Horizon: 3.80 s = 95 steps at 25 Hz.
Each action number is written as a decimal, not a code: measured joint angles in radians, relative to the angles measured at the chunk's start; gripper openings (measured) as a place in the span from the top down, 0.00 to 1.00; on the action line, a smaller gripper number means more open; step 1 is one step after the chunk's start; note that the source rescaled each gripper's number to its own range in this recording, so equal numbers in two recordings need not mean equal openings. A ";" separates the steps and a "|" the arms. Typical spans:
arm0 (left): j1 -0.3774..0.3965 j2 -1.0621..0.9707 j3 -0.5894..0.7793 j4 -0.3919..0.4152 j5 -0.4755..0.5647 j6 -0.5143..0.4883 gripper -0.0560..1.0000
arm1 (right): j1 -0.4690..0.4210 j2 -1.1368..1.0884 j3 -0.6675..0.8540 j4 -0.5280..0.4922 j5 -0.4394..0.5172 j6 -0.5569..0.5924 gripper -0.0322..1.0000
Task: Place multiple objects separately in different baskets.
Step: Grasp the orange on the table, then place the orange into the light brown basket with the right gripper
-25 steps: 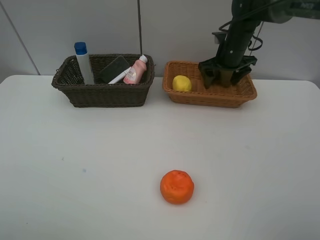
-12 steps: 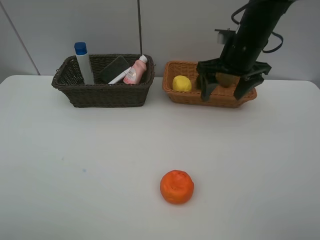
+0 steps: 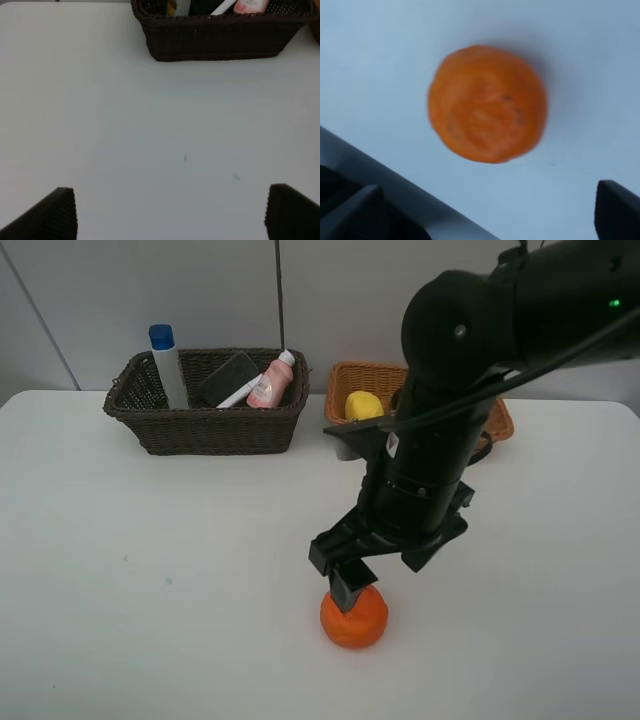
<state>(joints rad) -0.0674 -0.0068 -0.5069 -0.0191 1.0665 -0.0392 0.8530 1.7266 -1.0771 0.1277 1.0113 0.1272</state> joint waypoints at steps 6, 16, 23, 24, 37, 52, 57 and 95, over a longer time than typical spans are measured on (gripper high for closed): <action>0.000 0.000 0.000 0.000 0.000 0.000 0.01 | 0.050 0.028 0.028 0.003 -0.089 0.002 0.01; 0.000 0.000 0.000 0.000 0.000 0.000 0.01 | 0.050 0.123 0.031 -0.096 -0.149 0.002 0.01; 0.000 0.000 0.000 0.000 0.000 0.000 0.01 | 0.050 0.143 0.031 -0.117 -0.171 0.002 0.01; 0.000 0.000 0.000 0.000 0.000 0.000 0.01 | 0.050 0.151 0.031 -0.117 -0.173 0.002 0.01; 0.000 0.000 0.000 0.000 0.000 0.000 0.01 | 0.050 0.220 0.031 -0.110 -0.231 0.001 0.01; 0.000 0.000 0.000 0.000 0.000 0.000 0.01 | 0.050 0.253 0.031 -0.013 -0.277 -0.092 0.20; 0.000 0.000 0.000 0.000 0.000 0.000 0.01 | 0.050 0.253 0.031 -0.015 -0.279 -0.106 0.30; 0.000 0.000 0.000 0.000 0.000 0.000 0.01 | -0.740 0.450 -0.644 -0.136 -0.197 -0.109 0.01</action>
<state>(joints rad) -0.0674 -0.0068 -0.5069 -0.0191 1.0665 -0.0392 0.1125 2.1762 -1.7215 -0.0083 0.8147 0.0181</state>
